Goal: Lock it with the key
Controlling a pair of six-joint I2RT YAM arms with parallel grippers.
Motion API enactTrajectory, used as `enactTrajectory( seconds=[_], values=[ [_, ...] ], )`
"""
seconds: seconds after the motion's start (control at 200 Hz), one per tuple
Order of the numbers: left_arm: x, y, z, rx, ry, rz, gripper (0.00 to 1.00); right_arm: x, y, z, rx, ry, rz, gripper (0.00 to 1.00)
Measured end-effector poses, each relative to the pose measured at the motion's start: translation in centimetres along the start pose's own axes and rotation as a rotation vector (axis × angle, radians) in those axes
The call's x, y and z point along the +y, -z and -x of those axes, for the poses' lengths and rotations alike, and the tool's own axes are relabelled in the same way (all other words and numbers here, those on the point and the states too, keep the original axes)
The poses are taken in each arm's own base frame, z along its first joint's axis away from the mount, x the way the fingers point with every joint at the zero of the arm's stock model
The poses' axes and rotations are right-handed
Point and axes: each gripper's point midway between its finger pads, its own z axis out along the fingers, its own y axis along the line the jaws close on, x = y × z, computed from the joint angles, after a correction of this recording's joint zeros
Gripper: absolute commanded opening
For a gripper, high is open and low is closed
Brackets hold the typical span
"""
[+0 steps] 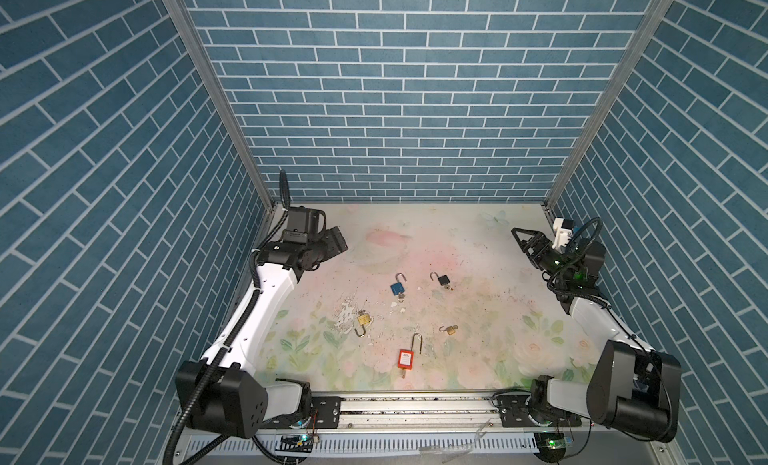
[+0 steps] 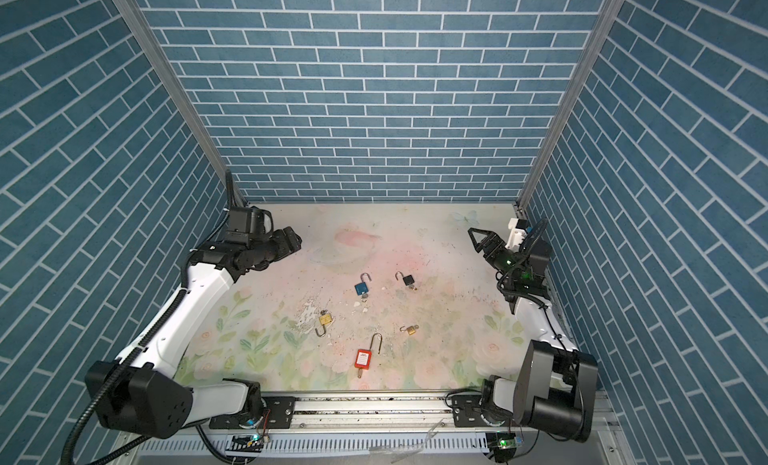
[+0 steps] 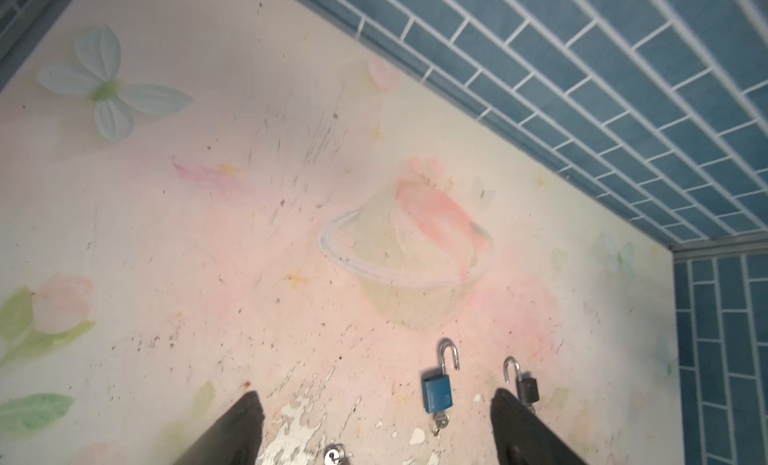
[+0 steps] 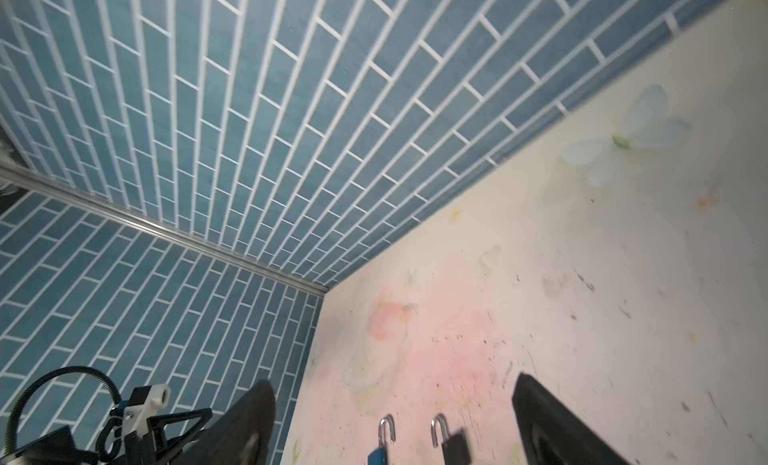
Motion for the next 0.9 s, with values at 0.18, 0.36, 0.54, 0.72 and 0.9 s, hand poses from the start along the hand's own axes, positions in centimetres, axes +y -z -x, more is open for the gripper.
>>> enactTrajectory(
  seconds=[0.18, 0.36, 0.54, 0.72, 0.9],
  values=[
    [-0.8, -1.5, -3.4, 0.106, -0.019, 0.019, 0.87, -1.5, -2.9, -3.2, 0.142, 0.008, -0.144, 0.87],
    [-1.5, -4.1, -7.2, 0.222, -0.05, 0.057, 0.87, -1.0, -5.1, -8.2, 0.292, 0.108, -0.198, 0.86],
    [-2.8, -6.3, -10.6, 0.315, -0.105, 0.092, 0.87, 0.4, -6.2, -13.5, 0.412, 0.245, -0.2, 0.85],
    [-4.2, -7.2, -12.8, 0.346, -0.137, 0.111, 0.87, 1.5, -6.0, -19.5, 0.521, 0.393, -0.186, 0.81],
    [-5.4, -7.9, -14.5, 0.35, -0.143, 0.136, 0.87, 2.0, -4.8, -23.9, 0.592, 0.488, -0.169, 0.8]
  ],
)
